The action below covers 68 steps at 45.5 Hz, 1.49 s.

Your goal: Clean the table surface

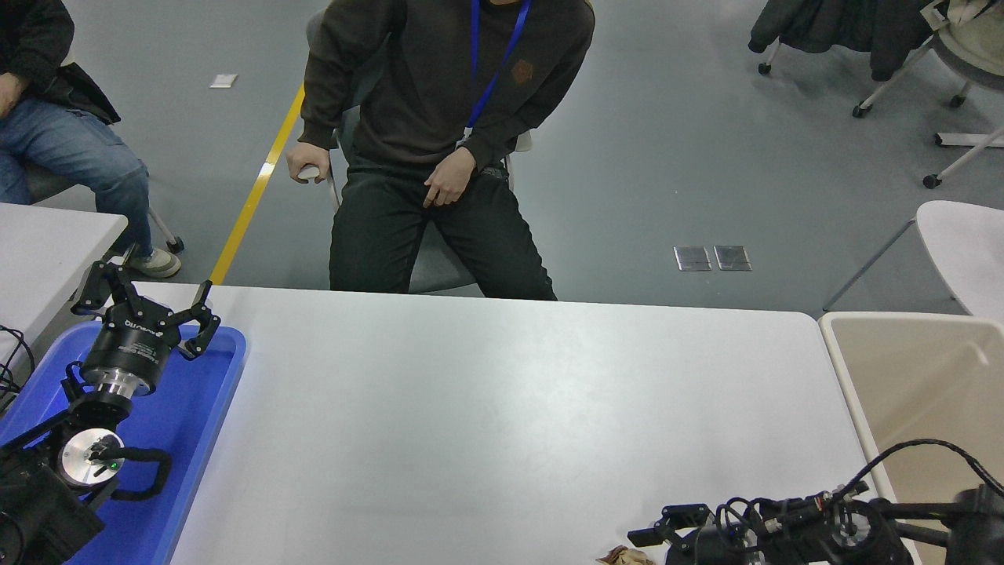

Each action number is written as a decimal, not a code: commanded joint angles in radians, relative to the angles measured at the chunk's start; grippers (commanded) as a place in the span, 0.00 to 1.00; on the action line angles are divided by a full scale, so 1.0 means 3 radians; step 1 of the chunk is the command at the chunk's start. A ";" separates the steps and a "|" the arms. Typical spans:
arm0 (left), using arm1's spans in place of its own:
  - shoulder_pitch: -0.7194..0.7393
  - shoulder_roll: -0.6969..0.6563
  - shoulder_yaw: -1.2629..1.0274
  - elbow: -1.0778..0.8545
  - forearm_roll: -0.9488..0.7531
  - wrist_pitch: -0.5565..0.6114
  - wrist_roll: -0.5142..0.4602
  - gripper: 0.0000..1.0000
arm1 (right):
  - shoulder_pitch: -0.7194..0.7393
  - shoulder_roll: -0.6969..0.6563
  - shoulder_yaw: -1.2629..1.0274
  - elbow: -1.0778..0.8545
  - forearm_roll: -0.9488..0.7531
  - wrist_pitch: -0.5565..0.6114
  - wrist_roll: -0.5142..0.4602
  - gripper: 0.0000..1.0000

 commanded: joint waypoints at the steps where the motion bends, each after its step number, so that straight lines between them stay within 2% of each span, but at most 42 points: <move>1: 0.0000 0.0000 0.0000 0.0000 0.0000 0.0000 0.0000 1.00 | 0.0013 0.0070 -0.0028 -0.0133 -0.0049 -0.0193 0.0013 0.99; 19: 0.0000 0.0000 0.0000 0.0000 0.0000 0.0000 0.0000 1.00 | -0.0114 0.0202 -0.0085 -0.0506 -0.0044 -0.0494 0.0013 0.99; 36: 0.0000 0.0000 0.0000 0.0000 0.0000 0.0000 0.0000 1.00 | -0.0186 0.0233 -0.0146 -0.0583 -0.0023 -0.0566 0.0029 0.99; 44: 0.0000 0.0000 0.0000 0.0000 0.0000 0.0000 0.0000 1.00 | -0.0181 0.0228 -0.0243 -0.0659 -0.0018 -0.0745 0.0054 0.97; 46: 0.0000 0.0000 0.0000 0.0000 0.0000 0.0000 0.0000 1.00 | -0.0186 0.0223 -0.0253 -0.0690 -0.0013 -0.0796 0.0064 0.91; 50: 0.0000 0.0000 0.0000 0.0000 0.0000 0.0000 0.0000 1.00 | -0.0171 0.0223 -0.0304 -0.0751 -0.0003 -0.0832 0.0105 0.72; 52: 0.0000 0.0000 0.0000 0.0000 0.0000 0.0000 0.0000 1.00 | -0.0171 0.0218 -0.0304 -0.0782 0.0012 -0.0832 0.0110 0.47; 53: 0.0000 0.0000 0.0000 0.0000 0.0000 0.0000 0.0000 1.00 | -0.0176 0.0213 -0.0304 -0.0802 0.0023 -0.0832 0.0110 0.38; 55: 0.0000 0.0000 0.0000 0.0000 0.0000 0.0000 0.0000 1.00 | -0.0176 0.0208 -0.0304 -0.0833 0.0058 -0.0832 0.0126 0.27; 58: 0.0000 0.0000 0.0000 0.0000 0.0000 0.0000 0.0000 1.00 | -0.0176 0.0208 -0.0304 -0.0894 0.0130 -0.0842 0.0151 0.00; 68: 0.0000 0.0000 0.0000 0.0000 0.0000 0.0000 0.0000 1.00 | -0.0125 0.0202 -0.0248 -0.0925 0.0498 -0.0868 0.0386 0.00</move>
